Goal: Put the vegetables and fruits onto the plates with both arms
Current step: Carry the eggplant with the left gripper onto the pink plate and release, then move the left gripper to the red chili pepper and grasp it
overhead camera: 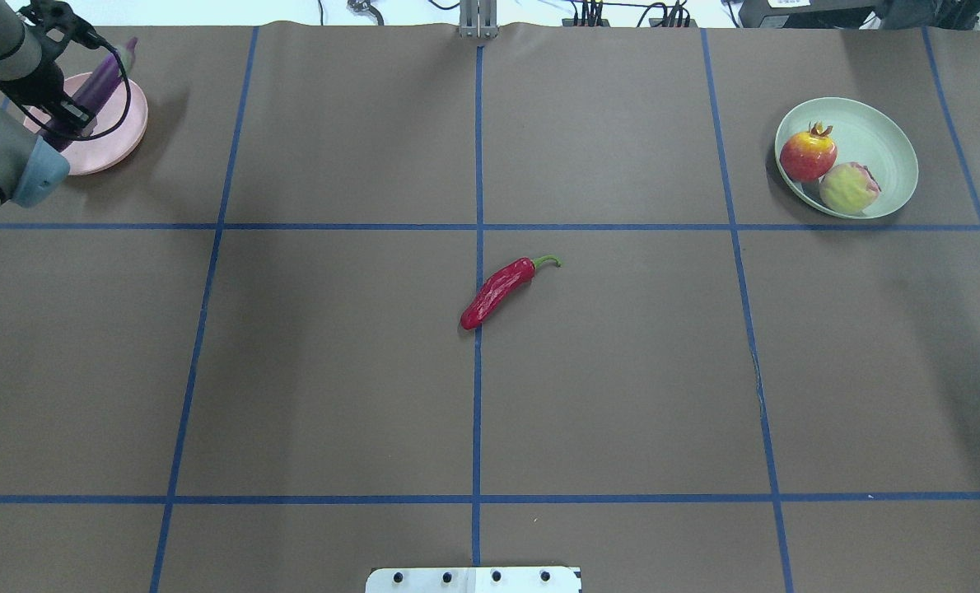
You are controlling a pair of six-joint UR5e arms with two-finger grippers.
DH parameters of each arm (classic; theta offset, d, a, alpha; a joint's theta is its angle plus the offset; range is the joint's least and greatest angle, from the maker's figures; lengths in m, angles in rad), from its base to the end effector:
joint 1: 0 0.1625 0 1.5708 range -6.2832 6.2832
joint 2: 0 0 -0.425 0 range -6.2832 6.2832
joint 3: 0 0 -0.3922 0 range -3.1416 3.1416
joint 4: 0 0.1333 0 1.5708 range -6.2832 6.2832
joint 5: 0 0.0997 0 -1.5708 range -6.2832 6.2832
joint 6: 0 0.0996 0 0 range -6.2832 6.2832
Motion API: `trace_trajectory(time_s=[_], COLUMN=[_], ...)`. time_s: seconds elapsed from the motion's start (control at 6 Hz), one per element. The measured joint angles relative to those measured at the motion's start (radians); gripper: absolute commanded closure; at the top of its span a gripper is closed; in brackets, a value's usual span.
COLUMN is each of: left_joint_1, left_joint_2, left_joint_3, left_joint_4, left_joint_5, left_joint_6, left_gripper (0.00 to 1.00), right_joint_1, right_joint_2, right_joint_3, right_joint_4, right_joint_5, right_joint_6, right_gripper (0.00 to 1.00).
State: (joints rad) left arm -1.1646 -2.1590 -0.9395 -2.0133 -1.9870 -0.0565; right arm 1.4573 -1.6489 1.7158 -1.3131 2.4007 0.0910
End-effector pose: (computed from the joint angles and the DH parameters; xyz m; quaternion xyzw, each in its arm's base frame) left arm 0.2128 -0.7303 0.5781 0.1425 0.2416 0.2072 0.9372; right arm 0.0057 -0.4778 0.5919 0.1065 -0.4109 -0.0753 0.9023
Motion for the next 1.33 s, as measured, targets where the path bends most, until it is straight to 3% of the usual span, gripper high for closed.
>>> trace_trajectory(time_s=[0.33, 0.83, 1.0, 1.33], left_joint_1=[-0.005, 0.039, 0.145, 0.399], left_joint_2=[-0.002, -0.007, -0.025, -0.150], left_joint_3=[0.001, -0.256, -0.349, -0.408], left_joint_4=[-0.014, 0.114, 0.131, 0.136], left_joint_5=[0.037, -0.087, -0.104, -0.058], left_joint_6=[-0.051, -0.413, -0.614, -0.902], left_gripper=[0.00, 0.00, 0.01, 0.08], right_joint_1=[0.000, 0.000, 0.000, 0.000], right_joint_2=[0.002, 0.002, 0.002, 0.001], right_joint_3=[0.002, 0.002, 0.002, 0.002], right_joint_4=[0.000, 0.001, 0.001, 0.001], right_joint_5=[0.000, 0.000, 0.000, 0.000], right_joint_6=[0.001, 0.001, 0.001, 0.001], right_gripper=[0.00, 0.00, 0.00, 0.00])
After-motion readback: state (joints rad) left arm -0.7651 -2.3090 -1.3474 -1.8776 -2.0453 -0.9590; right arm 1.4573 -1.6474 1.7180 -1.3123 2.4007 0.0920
